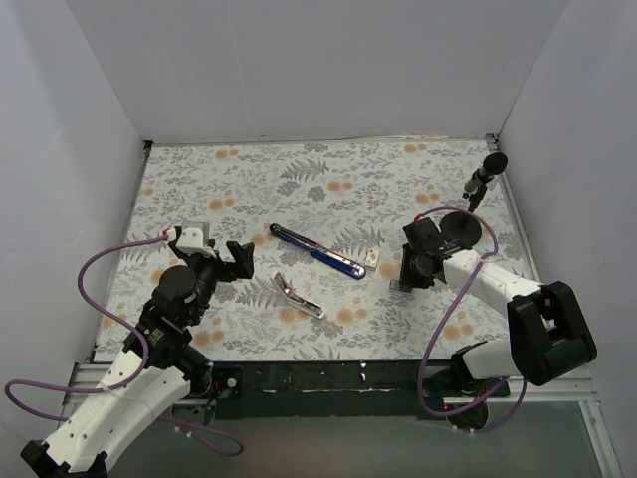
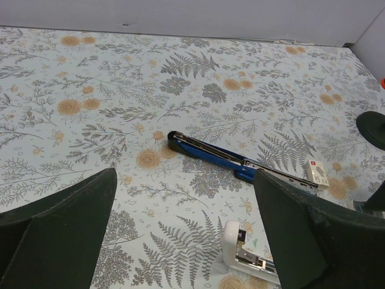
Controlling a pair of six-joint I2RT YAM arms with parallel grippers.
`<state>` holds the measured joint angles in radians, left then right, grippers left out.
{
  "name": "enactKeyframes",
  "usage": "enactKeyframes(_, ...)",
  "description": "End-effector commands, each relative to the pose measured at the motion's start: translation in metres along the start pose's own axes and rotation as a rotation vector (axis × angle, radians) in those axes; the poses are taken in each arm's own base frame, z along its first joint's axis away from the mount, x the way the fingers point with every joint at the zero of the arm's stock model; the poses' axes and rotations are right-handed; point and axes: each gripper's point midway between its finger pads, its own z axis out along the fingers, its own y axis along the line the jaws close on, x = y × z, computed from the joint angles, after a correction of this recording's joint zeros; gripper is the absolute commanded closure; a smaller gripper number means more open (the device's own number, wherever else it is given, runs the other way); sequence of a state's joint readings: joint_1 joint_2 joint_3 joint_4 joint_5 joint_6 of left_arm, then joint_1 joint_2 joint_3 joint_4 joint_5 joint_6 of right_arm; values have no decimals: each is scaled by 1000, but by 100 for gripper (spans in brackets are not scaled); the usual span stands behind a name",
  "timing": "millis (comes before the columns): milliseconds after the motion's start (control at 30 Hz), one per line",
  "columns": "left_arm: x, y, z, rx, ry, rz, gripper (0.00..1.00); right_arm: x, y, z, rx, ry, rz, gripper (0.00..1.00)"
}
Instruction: Load the staples into the stapler
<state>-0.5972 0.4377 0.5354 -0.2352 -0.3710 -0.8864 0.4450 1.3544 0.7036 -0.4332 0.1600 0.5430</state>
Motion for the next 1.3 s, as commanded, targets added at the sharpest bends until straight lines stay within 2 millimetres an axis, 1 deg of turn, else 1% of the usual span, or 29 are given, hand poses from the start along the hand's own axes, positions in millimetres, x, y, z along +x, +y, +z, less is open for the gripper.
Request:
enactKeyframes(0,5,4,0,-15,13,16,2,16,-7,10,9,51,-6,67)
enactKeyframes(67,5,4,0,-15,13,16,2,21,-9,11,15,63,-7,68)
enactKeyframes(200,6,4,1,-14,16,19,2,23,-17,9,58,77,-33,71)
enactKeyframes(233,5,4,1,-15,15,17,2,22,-21,8,76,74,-43,72)
enactKeyframes(300,6,3,1,-13,18,20,2,19,-22,5,81,72,-53,74)
enactKeyframes(433,5,3,1,-13,17,19,2,12,-15,-2,51,53,-61,79)
enactKeyframes(633,6,3,2,-10,19,21,2,3,-11,-5,50,50,-85,87)
enactKeyframes(800,6,3,1,-10,19,21,2,-15,1,-20,-6,1,-131,88)
enactKeyframes(933,5,3,1,-9,16,20,2,-27,5,-33,-24,-30,-173,88)
enactKeyframes(1033,6,3,1,-12,18,21,2,-31,19,-41,-105,-43,-239,88)
enactKeyframes(1100,5,4,1,-12,15,20,2,-32,36,-49,-188,-59,-281,88)
enactKeyframes(1133,7,4,1,-13,19,22,2,-36,41,-51,-208,-80,-321,88)
enactKeyframes(1167,6,4,1,-13,18,21,2,-30,58,-56,-271,-74,-363,87)
enactKeyframes(1233,6,3,1,-11,17,20,2,-24,76,-59,-328,-89,-456,87)
enactKeyframes(1267,6,3,1,-11,17,20,2,-13,92,-62,-355,-85,-528,86)
